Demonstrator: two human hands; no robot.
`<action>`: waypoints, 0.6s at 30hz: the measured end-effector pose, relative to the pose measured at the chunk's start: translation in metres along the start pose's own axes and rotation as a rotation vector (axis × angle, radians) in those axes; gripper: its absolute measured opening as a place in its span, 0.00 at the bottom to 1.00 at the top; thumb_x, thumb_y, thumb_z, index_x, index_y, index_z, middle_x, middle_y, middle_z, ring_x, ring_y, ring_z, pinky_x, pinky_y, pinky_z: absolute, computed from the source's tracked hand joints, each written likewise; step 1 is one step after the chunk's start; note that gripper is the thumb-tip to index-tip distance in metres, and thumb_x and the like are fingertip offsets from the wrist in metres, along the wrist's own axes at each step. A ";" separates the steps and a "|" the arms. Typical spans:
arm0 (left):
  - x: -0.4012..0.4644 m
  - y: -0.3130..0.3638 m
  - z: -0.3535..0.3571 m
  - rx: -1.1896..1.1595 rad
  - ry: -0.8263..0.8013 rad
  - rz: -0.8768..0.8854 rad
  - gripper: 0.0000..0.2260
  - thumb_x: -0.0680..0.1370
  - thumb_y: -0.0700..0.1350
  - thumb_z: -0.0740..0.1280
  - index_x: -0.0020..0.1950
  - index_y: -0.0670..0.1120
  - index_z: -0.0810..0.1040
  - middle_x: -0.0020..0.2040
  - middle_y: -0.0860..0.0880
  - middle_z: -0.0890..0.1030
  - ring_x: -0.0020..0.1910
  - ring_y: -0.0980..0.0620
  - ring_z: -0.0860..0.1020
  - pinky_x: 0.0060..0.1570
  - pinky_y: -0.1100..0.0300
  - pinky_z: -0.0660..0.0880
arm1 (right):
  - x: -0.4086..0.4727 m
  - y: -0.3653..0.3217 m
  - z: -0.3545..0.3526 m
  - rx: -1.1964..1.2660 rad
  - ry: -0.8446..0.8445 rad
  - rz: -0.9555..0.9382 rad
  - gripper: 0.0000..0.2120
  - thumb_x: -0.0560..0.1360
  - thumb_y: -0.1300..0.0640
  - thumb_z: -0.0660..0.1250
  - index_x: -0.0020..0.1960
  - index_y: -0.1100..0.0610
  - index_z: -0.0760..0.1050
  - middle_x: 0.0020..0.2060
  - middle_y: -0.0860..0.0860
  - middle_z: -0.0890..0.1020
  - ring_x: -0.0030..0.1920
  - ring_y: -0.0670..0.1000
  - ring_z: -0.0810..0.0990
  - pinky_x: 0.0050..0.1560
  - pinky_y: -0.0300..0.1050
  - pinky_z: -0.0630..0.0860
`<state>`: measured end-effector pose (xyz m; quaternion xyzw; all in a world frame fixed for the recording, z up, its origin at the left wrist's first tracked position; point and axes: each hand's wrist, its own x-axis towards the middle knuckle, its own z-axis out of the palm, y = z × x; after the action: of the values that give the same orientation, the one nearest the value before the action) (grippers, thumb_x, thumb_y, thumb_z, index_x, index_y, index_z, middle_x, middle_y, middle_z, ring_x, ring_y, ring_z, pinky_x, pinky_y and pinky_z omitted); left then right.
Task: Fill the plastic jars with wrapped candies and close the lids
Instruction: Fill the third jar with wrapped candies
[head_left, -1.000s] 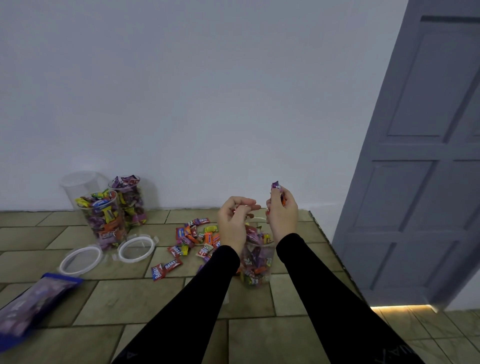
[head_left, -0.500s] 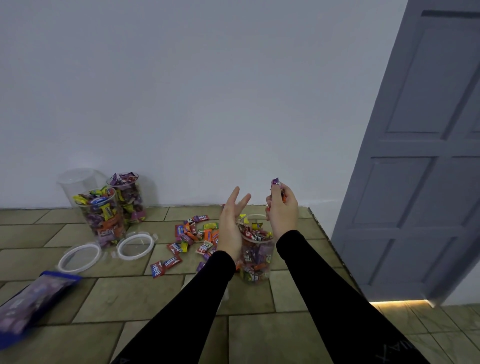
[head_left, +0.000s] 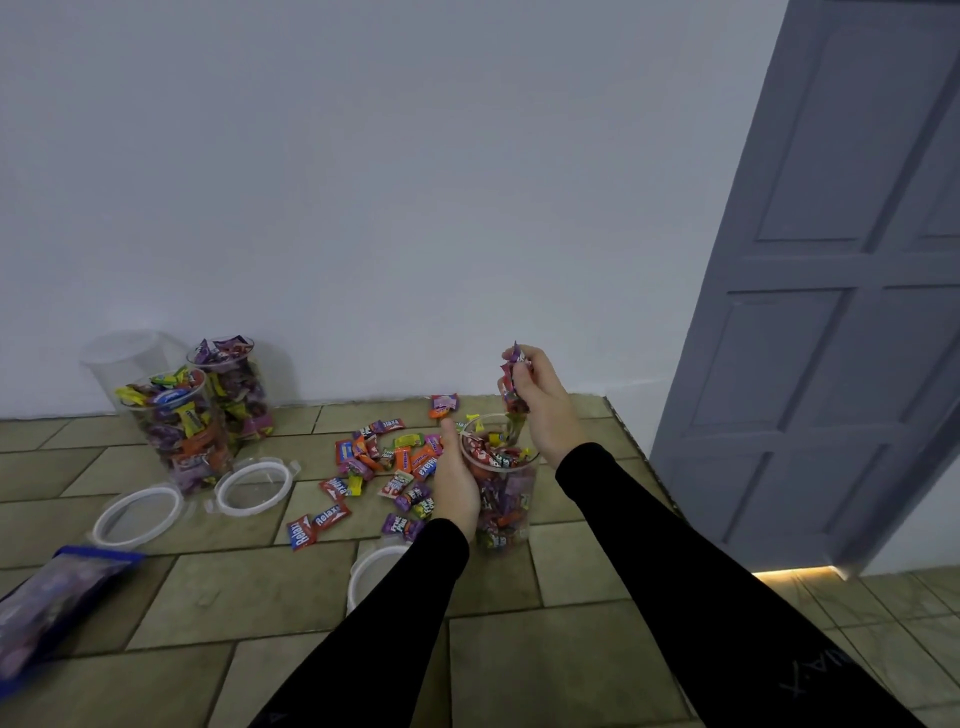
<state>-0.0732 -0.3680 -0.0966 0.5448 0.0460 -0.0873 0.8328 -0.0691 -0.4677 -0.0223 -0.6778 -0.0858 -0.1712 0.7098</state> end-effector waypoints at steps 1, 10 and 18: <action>-0.001 0.001 0.000 -0.002 -0.005 0.015 0.40 0.68 0.77 0.56 0.60 0.45 0.81 0.56 0.44 0.84 0.59 0.44 0.80 0.66 0.45 0.71 | -0.002 0.001 -0.001 -0.047 -0.029 0.002 0.08 0.83 0.62 0.54 0.52 0.52 0.69 0.40 0.49 0.71 0.37 0.46 0.69 0.39 0.36 0.69; -0.003 0.006 0.000 -0.006 -0.004 0.032 0.30 0.80 0.65 0.50 0.57 0.45 0.82 0.53 0.44 0.84 0.57 0.46 0.81 0.64 0.46 0.73 | -0.010 -0.003 -0.003 0.018 -0.111 -0.009 0.05 0.70 0.63 0.64 0.42 0.56 0.69 0.37 0.52 0.72 0.38 0.51 0.72 0.41 0.43 0.71; -0.002 0.006 -0.001 -0.016 0.001 0.045 0.29 0.81 0.63 0.50 0.55 0.44 0.82 0.51 0.43 0.85 0.54 0.45 0.82 0.59 0.50 0.76 | -0.014 0.001 -0.005 -0.118 -0.176 -0.099 0.09 0.56 0.66 0.62 0.34 0.57 0.75 0.34 0.52 0.77 0.39 0.50 0.76 0.41 0.44 0.72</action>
<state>-0.0742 -0.3646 -0.0913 0.5388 0.0350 -0.0679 0.8389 -0.0823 -0.4713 -0.0285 -0.7259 -0.1708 -0.1508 0.6490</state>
